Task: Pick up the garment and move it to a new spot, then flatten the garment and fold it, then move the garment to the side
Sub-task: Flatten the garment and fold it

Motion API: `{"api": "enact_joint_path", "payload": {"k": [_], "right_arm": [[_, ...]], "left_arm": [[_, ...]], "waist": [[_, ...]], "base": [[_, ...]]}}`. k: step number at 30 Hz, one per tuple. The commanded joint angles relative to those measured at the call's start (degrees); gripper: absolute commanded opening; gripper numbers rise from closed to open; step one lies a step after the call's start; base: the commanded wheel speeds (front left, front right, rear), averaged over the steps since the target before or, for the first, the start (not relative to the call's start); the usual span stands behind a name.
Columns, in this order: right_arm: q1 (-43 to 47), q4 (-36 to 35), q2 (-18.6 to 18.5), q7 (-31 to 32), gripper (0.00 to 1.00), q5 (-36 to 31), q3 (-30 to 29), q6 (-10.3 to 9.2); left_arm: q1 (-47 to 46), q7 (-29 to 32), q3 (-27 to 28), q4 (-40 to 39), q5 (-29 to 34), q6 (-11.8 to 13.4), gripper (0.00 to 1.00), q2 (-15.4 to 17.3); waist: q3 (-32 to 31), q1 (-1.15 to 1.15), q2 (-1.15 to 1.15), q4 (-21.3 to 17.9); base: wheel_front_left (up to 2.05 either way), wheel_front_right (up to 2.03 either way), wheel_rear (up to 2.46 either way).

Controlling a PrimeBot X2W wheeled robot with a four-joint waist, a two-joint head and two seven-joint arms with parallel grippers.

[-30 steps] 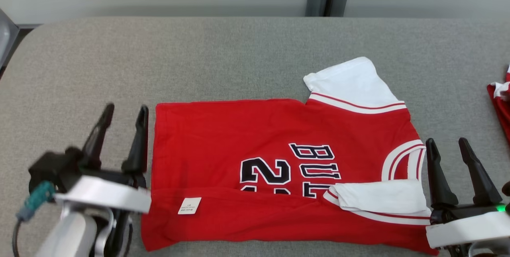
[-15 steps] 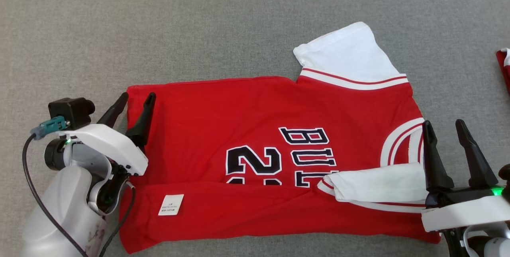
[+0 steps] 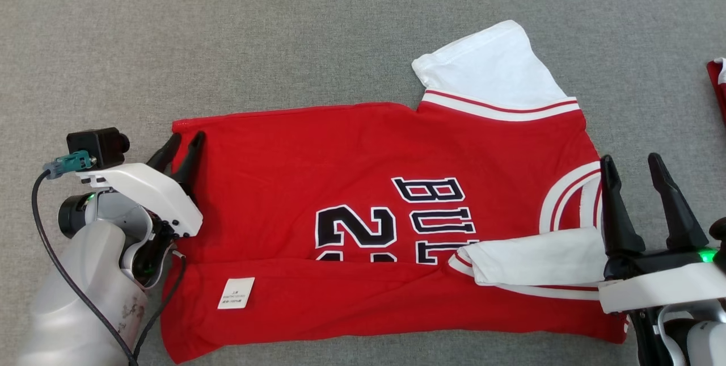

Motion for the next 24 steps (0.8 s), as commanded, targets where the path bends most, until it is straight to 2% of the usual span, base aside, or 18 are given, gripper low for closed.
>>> {"api": "enact_joint_path", "payload": {"k": [1, 7, 13, 19, 24], "right_arm": [[-1.1, 0.2, -0.3, -0.3, 1.00, -0.3, -0.3, 0.02], [-5.8, 1.2, -0.3, -0.4, 1.00, -0.1, -1.3, 0.02], [-11.4, 2.8, -1.3, 0.2, 1.00, -0.4, -2.7, 0.02], [-19.5, 7.3, -5.0, 1.7, 1.00, 0.8, -3.7, 0.02], [-27.7, 14.6, -8.5, 3.1, 1.00, 2.2, -2.7, 0.02]], "left_arm": [[-0.6, 0.2, -0.7, 1.0, 0.0, -0.3, 0.00, 0.2], [-2.0, -1.2, -3.2, 2.5, -0.5, -0.3, 0.00, 0.0], [-3.5, -5.1, -5.2, 3.2, -0.5, -0.2, 0.00, 0.4], [-5.5, -9.5, -6.5, 3.4, 0.5, -0.2, 0.00, 0.5], [-6.8, -11.4, -7.7, 2.7, 1.2, -0.2, 0.00, -0.1]], "waist": [[0.1, 0.00, 0.00, 0.0], [0.9, 0.00, 0.00, 0.5], [1.5, 0.00, 0.00, 1.2], [2.0, 0.00, 0.00, 2.6], [3.1, 0.00, 0.00, 4.6]], "base": [[0.00, 0.00, 0.00], [0.00, 0.00, 0.00], [0.00, 0.00, 0.00], [0.00, 0.00, 0.00], [0.00, 0.00, 0.00]]}}
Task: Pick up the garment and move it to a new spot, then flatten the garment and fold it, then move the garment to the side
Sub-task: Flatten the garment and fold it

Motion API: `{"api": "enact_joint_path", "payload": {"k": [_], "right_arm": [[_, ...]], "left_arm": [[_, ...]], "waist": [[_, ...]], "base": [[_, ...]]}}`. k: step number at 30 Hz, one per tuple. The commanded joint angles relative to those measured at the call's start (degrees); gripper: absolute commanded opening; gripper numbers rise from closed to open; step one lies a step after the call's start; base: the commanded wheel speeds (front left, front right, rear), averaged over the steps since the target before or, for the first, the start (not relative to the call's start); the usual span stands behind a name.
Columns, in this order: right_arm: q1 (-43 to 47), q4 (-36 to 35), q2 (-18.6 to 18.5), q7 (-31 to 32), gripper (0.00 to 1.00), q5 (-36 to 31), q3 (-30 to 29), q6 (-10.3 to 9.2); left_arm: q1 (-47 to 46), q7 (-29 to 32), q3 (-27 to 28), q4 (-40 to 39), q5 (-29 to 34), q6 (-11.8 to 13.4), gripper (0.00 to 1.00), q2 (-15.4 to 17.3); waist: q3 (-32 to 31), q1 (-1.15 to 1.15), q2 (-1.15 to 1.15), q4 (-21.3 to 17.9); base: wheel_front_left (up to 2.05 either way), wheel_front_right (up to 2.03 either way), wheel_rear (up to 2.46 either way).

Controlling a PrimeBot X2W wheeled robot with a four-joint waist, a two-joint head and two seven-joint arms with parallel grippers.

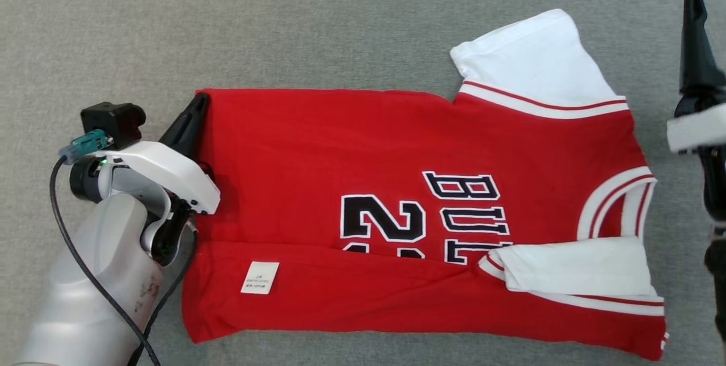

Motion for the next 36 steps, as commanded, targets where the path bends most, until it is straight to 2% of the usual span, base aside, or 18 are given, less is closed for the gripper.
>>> {"api": "enact_joint_path", "payload": {"k": [1, 13, 18, 21, 22, 23, 24, 25, 32, 36], "right_arm": [[-2.2, 2.8, -1.1, 1.0, 1.00, 0.1, 0.4, 0.02], [-16.1, 26.1, -4.4, 4.4, 1.00, 1.3, 9.7, 0.02], [-19.5, 32.5, -5.4, 5.9, 1.00, 2.8, 14.3, 0.02], [-20.4, 34.7, -5.7, 6.6, 1.00, 3.9, 15.0, 0.02], [-20.7, 35.5, -5.7, 6.9, 0.55, 4.4, 15.6, 0.02], [-21.0, 36.1, -5.7, 7.3, 0.40, 4.9, 16.3, 0.02], [-21.2, 36.6, -5.8, 7.7, 0.14, 5.4, 16.9, 0.02], [-21.3, 37.0, -5.9, 7.8, 0.00, 6.0, 17.6, 0.02], [-23.0, 34.7, -7.3, 5.0, 0.00, 9.2, 20.5, 0.02], [-23.2, 32.6, -7.4, 3.5, 0.00, 11.3, 19.5, 0.02]], "left_arm": [[-1.4, -0.5, -0.3, -0.3, 0.5, -0.1, 0.00, 0.1], [-4.6, -2.2, -3.8, -2.2, -0.1, -0.1, 0.00, -2.1], [-5.2, -2.9, -4.8, -2.5, -0.6, -0.1, 0.00, -2.4], [-5.3, -3.2, -4.9, -2.4, -0.8, -0.1, 0.00, -2.5], [-5.3, -3.3, -5.0, -2.4, -0.9, -0.1, 0.00, -2.5], [-5.4, -3.4, -5.1, -2.2, -1.1, -0.1, 0.00, -2.4], [-5.4, -3.5, -5.1, -2.1, -1.2, -0.1, 0.00, -2.4], [-5.3, -3.6, -5.1, -2.0, -1.3, -0.1, 0.00, -2.3], [-4.7, -4.0, -4.1, -2.2, -1.0, -0.1, 0.00, -1.1], [-3.2, -4.2, -2.6, -3.9, 0.0, 0.4, 0.00, -0.2]], "waist": [[0.7, 0.00, 0.00, 1.1], [5.1, 0.00, 0.00, 5.9], [6.1, 0.00, 0.00, 6.6], [6.1, 0.00, 0.00, 6.7], [6.1, 0.00, 0.00, 6.7], [6.1, 0.00, 0.00, 6.7], [6.0, 0.00, 0.00, 6.7], [5.9, 0.00, 0.00, 6.6], [4.1, 0.00, 0.00, 5.3], [2.7, 0.00, 0.00, 4.3]], "base": [[0.00, 0.00, 0.00], [0.00, 0.00, 0.00], [0.00, 0.00, 0.00], [0.00, 0.00, 0.00], [0.00, 0.00, 0.00], [0.00, 0.00, 0.00], [0.00, 0.00, 0.00], [0.00, 0.00, 0.00], [0.00, 0.00, 0.00], [0.00, 0.00, 0.00]]}}
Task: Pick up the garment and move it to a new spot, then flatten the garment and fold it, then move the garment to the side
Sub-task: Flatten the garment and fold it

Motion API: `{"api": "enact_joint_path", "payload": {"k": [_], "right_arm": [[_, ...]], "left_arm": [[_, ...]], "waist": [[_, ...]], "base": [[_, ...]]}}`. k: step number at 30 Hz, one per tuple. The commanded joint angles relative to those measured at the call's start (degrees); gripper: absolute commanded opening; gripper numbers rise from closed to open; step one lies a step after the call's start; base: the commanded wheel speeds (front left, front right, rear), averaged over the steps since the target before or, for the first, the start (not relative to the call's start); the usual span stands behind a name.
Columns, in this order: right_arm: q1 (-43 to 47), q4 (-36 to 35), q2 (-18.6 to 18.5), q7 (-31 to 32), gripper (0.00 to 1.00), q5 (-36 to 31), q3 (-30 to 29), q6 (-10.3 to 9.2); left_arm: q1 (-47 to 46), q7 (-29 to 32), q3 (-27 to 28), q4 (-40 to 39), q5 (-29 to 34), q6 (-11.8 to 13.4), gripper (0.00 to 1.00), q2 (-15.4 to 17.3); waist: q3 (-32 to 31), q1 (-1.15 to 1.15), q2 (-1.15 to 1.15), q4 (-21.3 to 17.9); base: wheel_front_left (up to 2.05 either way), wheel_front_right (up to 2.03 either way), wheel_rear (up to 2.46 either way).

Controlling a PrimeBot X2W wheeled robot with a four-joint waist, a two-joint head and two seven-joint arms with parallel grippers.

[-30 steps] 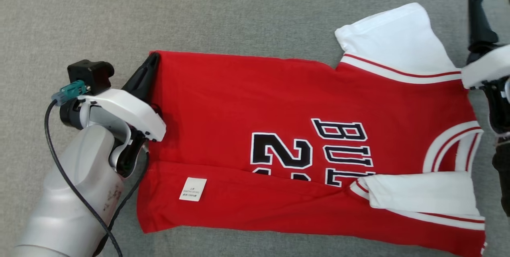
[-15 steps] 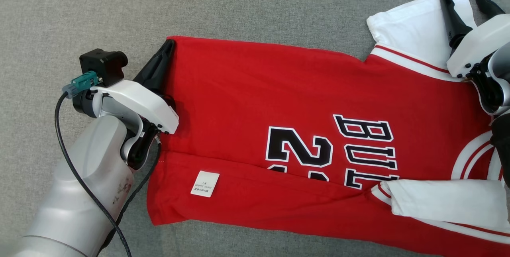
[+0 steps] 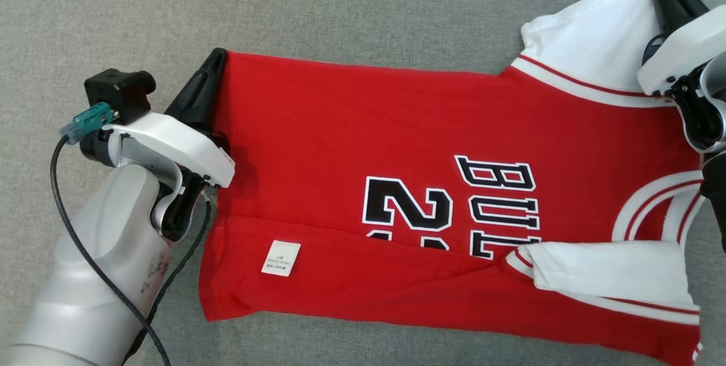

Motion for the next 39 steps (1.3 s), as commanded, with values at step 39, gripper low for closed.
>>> {"api": "enact_joint_path", "payload": {"k": [39], "right_arm": [[58.9, -53.6, 12.7, 4.4, 0.00, 5.1, -15.7, 0.02]], "left_arm": [[39.1, 3.2, 7.7, -40.7, -1.6, 17.6, 0.00, 14.1]], "waist": [[-8.9, 0.00, 0.00, -7.7]], "base": [[0.00, 0.00, 0.00]]}}
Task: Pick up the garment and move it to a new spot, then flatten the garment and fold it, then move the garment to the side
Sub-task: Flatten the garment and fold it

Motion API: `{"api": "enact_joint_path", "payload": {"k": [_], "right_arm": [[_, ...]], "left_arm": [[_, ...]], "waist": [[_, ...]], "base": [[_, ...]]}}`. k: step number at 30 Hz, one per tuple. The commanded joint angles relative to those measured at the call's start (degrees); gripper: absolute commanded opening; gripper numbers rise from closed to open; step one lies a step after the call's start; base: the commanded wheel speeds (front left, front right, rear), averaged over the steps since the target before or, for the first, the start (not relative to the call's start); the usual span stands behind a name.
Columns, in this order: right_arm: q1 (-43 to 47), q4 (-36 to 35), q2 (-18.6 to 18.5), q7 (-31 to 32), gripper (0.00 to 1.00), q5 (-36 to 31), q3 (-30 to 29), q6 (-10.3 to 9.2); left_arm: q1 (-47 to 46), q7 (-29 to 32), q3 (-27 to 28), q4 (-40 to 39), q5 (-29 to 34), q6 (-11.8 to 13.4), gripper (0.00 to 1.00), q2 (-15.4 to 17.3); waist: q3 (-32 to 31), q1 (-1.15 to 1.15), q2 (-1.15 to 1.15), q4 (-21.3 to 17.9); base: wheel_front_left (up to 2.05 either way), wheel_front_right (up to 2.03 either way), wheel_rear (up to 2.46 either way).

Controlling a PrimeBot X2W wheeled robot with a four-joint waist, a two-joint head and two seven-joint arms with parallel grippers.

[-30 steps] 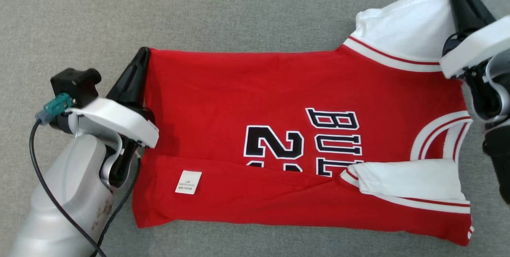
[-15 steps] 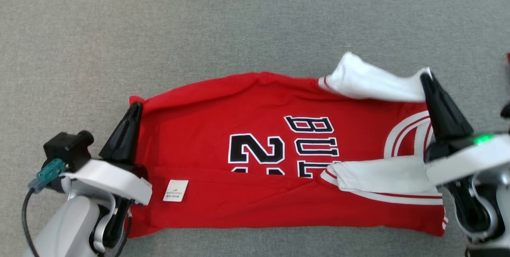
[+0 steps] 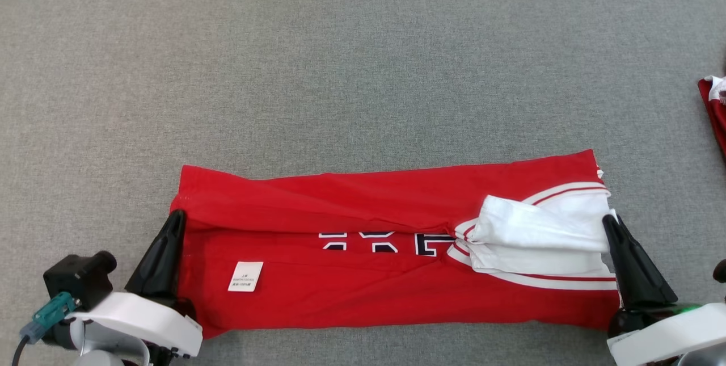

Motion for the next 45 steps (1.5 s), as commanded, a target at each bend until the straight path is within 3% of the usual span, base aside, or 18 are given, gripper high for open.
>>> {"api": "enact_joint_path", "payload": {"k": [1, 4, 5, 6, 7, 8, 9, 10, 11, 21, 31, 45], "right_arm": [[0.5, 0.8, 0.1, -0.2, 0.00, -0.9, -0.5, 0.04], [1.2, 2.8, 0.4, -0.2, 0.00, -2.3, -0.4, 0.04], [1.4, 3.6, 0.3, 0.3, 0.13, -3.1, -0.2, 0.04], [1.4, 4.5, -0.3, 0.5, 0.45, -4.5, 0.1, 0.04], [1.1, 5.0, -0.2, 0.2, 1.00, -4.9, 0.0, 0.03], [0.8, 5.5, 0.0, -0.1, 1.00, -5.0, 0.1, 0.04], [0.5, 5.8, 0.0, -0.5, 1.00, -5.9, 0.2, 0.04], [0.2, 5.9, 0.1, -1.1, 1.00, -6.2, 0.2, 0.04], [0.0, 5.8, 0.1, -1.6, 1.00, -6.7, 0.2, 0.04], [-3.7, 1.9, -0.1, -10.6, 1.00, -15.4, -2.8, 0.04], [-7.8, -0.3, 0.7, -12.7, 1.00, -20.9, -4.7, 0.04], [-7.0, 2.7, 1.0, -12.0, 1.00, -21.2, -3.8, 0.04]], "left_arm": [[0.9, 0.4, 0.3, -0.3, -0.6, 0.5, 0.00, 0.6], [2.4, 1.1, 0.0, -0.4, -1.6, 0.5, 0.00, 0.4], [2.8, 1.5, -0.3, -0.2, -2.0, 0.4, 0.00, 0.2], [3.0, 1.8, -0.4, -0.1, -2.6, 0.1, 0.00, -0.2], [3.2, 2.3, -0.7, 0.2, -2.8, -0.1, 0.00, -0.3], [3.4, 2.5, -0.9, 0.4, -2.9, -0.1, 0.00, -0.4], [3.7, 2.8, -1.0, 0.6, -3.5, -0.2, 0.11, -0.9], [3.9, 2.9, -1.1, 0.8, -3.8, -0.3, 0.42, -1.2], [3.9, 2.8, -1.2, 1.0, -3.9, -0.3, 1.00, -1.2], [0.7, -3.1, 4.4, -2.6, 2.9, 3.2, 1.00, -3.3], [-0.4, -3.3, 16.1, -9.2, 16.1, 0.2, 1.00, -8.5], [3.6, -3.3, 16.0, -5.6, 20.7, -4.0, 1.00, -9.5]], "waist": [[0.0, 0.00, 0.00, 0.0], [-0.2, 0.00, 0.00, -0.2], [-0.2, 0.00, 0.00, -0.1], [-0.3, 0.00, 0.00, -0.1], [-0.4, 0.00, 0.00, -0.1], [-0.4, 0.00, 0.00, -0.1], [-0.5, 0.00, 0.00, -0.1], [-0.6, 0.00, 0.00, -0.1], [-0.6, 0.00, 0.00, -0.2], [-1.8, 0.00, 0.00, -0.1], [-3.4, 0.00, 0.00, 0.8], [-4.0, 0.00, 0.00, 2.1]], "base": [[0.00, 0.00, 0.00], [0.00, 0.00, 0.00], [0.00, 0.00, 0.00], [0.00, 0.00, 0.00], [0.00, 0.00, 0.00], [0.00, 0.00, 0.00], [0.00, 0.00, 0.00], [0.00, 0.00, 0.00], [0.00, 0.00, 0.00], [0.00, 0.00, 0.00], [0.00, 0.00, 0.00], [0.00, 0.00, 0.00]]}}
